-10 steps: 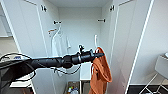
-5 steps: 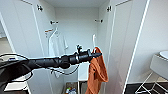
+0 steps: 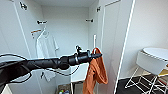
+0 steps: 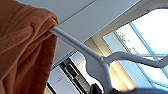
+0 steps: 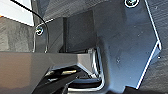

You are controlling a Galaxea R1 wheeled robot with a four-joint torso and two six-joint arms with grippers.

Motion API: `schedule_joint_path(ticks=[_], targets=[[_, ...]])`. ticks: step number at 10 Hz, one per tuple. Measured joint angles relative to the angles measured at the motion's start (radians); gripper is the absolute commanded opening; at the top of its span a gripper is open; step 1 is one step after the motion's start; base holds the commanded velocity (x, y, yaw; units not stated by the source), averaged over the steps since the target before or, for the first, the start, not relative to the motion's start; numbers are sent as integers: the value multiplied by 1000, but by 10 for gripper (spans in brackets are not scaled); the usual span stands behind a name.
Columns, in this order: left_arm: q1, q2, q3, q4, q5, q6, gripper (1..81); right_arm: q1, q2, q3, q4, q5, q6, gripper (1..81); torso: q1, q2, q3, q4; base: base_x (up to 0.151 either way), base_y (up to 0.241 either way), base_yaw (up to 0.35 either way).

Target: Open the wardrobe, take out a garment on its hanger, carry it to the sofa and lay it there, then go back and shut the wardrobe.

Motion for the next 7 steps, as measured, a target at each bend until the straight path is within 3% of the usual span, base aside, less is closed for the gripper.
schedule_joint_path(ticks=[7], targets=[[-1, 6, 14, 17, -1, 0, 10, -1, 1, 0, -1, -1, 0, 811, 0, 0, 0, 0, 0, 0, -275]])
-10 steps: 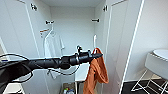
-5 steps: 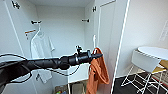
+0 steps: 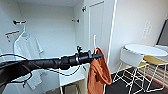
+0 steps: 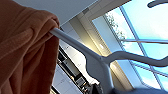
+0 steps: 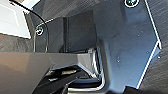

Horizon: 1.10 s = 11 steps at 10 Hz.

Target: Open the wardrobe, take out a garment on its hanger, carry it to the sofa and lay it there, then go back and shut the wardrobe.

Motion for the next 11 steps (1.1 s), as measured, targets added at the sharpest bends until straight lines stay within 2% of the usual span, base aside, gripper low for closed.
schedule_joint_path(ticks=[11], targets=[[-2, -9, 27, 17, -11, -4, 10, 3, -1, 0, 0, -2, -1, 811, 0, 0, 0, 0, 0, 0, -276]])
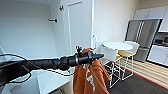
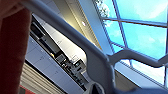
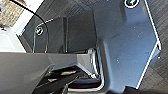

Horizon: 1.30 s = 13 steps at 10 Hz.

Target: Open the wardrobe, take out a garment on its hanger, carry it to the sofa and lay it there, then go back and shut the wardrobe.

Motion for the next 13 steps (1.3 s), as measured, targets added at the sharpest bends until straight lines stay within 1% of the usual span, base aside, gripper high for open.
schedule_joint_path(ticks=[13], targets=[[-5, 3, 21, 16, -4, 13, 10, 0, 0, 0, 0, 0, 0, 811, 0, 0, 0, 0, 0, 0, -279]])
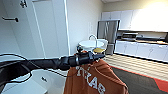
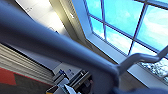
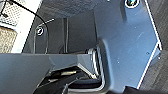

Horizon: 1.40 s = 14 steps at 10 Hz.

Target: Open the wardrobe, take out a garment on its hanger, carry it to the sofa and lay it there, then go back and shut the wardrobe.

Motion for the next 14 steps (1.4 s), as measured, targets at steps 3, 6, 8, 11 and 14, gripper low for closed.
schedule_joint_path(ticks=[3, 6, 8, 11, 14], targets=[[0, 5, 8, 3, 0, 3, 10, 0, 0, 0, 0, 0, 0, 811, 0, 0, 0, 0, 0, 0, -280], [0, 5, 25, 3, 0, 3, 10, 0, 0, 0, 0, 0, 0, 811, 0, 0, 0, 0, 0, 0, -280], [0, 5, 28, 3, 0, 3, 10, 0, 0, 0, 0, 0, 0, 811, 0, 0, 0, 0, 0, 0, -280], [0, 5, 33, 13, 0, 3, 10, 0, 0, 0, 0, 0, 0, 811, 0, 0, 0, 0, 0, 0, -281], [-1, 5, 36, 19, 0, 3, 10, 0, 0, 0, 0, 0, 0, 811, 0, 0, 0, 0, 0, 0, -280]])
